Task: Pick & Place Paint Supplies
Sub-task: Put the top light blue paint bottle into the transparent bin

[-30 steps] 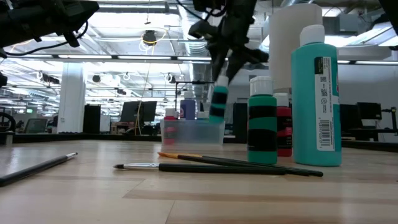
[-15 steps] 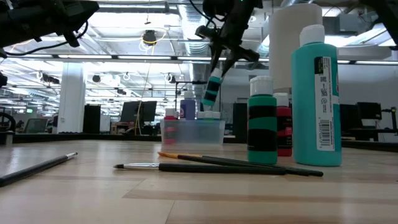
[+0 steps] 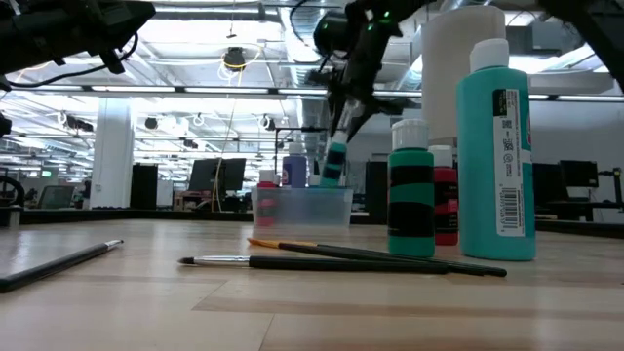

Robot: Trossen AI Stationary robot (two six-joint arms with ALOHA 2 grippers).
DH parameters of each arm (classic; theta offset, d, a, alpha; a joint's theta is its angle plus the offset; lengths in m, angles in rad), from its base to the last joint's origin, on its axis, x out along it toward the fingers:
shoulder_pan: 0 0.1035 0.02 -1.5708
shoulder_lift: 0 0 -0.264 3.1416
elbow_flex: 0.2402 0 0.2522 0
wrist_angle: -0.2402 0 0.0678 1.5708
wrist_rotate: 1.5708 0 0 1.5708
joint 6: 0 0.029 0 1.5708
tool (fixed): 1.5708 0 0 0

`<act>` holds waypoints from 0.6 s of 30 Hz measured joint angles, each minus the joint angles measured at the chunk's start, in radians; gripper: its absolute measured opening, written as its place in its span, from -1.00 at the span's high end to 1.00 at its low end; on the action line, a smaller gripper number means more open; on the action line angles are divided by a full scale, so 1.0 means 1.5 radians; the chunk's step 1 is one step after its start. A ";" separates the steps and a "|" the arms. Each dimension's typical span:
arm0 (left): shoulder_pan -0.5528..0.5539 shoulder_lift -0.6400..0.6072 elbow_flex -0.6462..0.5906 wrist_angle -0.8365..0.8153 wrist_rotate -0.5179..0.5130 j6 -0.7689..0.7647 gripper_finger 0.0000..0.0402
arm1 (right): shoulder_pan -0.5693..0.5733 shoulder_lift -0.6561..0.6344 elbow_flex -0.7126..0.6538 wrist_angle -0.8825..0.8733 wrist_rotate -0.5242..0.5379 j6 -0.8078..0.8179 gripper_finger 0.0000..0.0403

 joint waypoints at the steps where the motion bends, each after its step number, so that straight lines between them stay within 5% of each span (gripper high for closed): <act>1: 0.000 0.000 0.000 0.000 0.000 0.000 0.99 | -0.001 0.008 0.000 -0.005 0.000 -0.003 0.42; 18: 0.000 0.000 0.000 0.001 0.000 0.000 0.99 | -0.014 0.049 0.000 0.011 0.011 -0.002 0.42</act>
